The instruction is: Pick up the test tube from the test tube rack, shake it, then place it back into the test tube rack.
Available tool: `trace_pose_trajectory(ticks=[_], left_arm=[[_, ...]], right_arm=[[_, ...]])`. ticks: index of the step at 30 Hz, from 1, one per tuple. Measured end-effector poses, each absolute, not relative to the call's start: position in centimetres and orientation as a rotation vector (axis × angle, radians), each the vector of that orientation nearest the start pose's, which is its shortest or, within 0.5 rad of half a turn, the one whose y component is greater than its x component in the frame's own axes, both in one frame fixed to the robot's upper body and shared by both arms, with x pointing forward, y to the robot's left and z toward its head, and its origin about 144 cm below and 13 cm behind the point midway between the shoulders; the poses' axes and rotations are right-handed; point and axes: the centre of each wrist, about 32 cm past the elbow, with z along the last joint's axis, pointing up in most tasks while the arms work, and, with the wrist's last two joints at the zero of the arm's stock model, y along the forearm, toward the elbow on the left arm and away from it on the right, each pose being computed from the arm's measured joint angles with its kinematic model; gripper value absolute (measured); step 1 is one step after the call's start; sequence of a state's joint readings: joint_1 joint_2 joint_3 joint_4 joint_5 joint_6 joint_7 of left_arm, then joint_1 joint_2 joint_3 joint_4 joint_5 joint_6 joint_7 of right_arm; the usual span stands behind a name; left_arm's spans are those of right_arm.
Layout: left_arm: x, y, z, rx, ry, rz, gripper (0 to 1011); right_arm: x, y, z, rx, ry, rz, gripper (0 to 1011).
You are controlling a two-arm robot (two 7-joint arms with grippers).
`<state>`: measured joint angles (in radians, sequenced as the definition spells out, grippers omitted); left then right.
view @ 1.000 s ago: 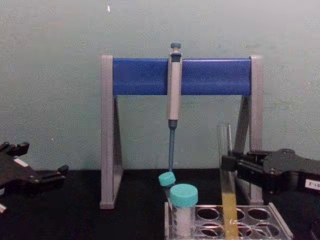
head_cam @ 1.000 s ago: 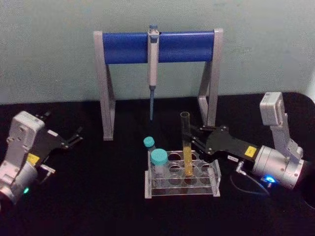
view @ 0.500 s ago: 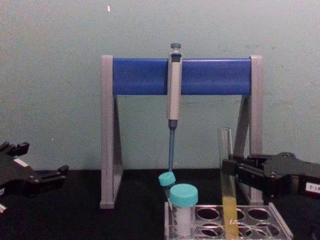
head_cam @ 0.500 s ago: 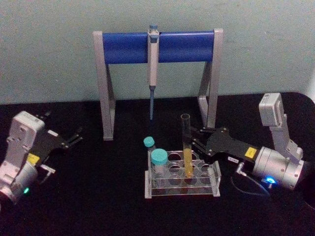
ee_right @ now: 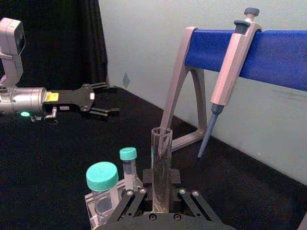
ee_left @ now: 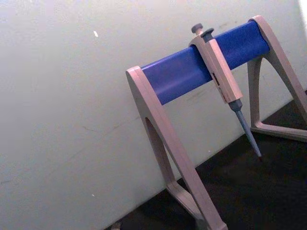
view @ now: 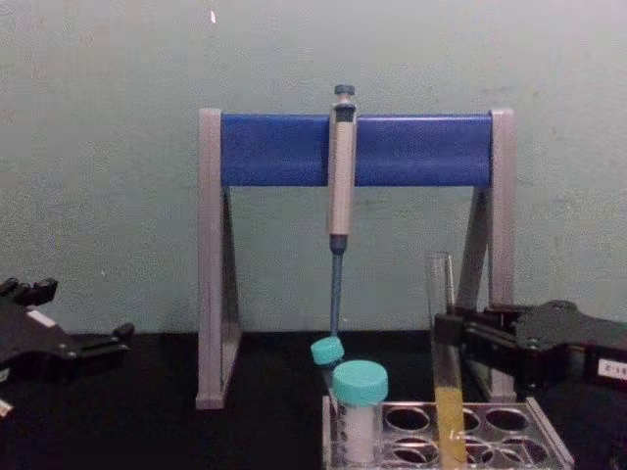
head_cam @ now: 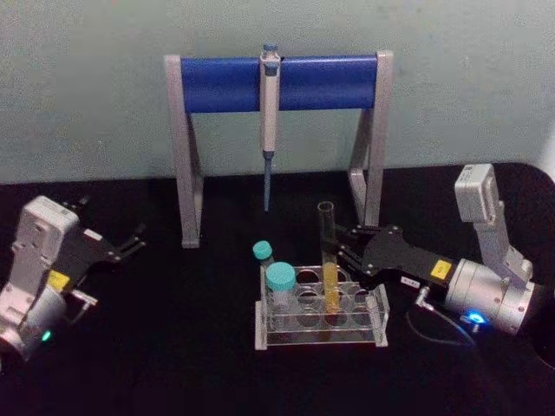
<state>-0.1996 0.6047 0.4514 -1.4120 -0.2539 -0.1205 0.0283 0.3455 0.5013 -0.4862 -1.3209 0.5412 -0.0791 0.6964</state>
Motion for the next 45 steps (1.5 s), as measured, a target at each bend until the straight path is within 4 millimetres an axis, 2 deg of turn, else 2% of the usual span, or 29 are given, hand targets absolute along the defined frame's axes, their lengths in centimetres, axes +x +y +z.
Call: trace_pose_trajectory(ticks=[23, 29, 33, 35, 36, 42, 45], left_arm=[[48.86, 30.97, 113.98, 0.304, -0.285, 1.248, 1002], [48.86, 30.97, 113.98, 0.305, -0.285, 1.248, 1001], [48.86, 30.97, 113.98, 0.304, -0.285, 1.248, 1001], [48.86, 30.97, 113.98, 0.304, -0.285, 1.248, 1001], [48.86, 30.97, 113.98, 0.304, -0.285, 1.248, 1001], [48.86, 30.97, 113.98, 0.304, -0.285, 1.248, 1001], [48.86, 30.97, 113.98, 0.304, -0.285, 1.248, 1001]], right_arm=[[53.02, -27.91, 115.84, -0.07, 0.002, -0.584, 229], [53.01, -27.91, 115.84, -0.07, 0.002, -0.584, 444], [53.01, -27.91, 115.84, -0.07, 0.002, -0.584, 537], [53.01, -27.91, 115.84, -0.07, 0.002, -0.584, 646], [53.01, -27.91, 115.84, -0.07, 0.002, -0.584, 646], [53.01, -27.91, 115.84, -0.07, 0.002, -0.584, 860], [53.01, -27.91, 115.84, -0.07, 0.002, -0.584, 925]])
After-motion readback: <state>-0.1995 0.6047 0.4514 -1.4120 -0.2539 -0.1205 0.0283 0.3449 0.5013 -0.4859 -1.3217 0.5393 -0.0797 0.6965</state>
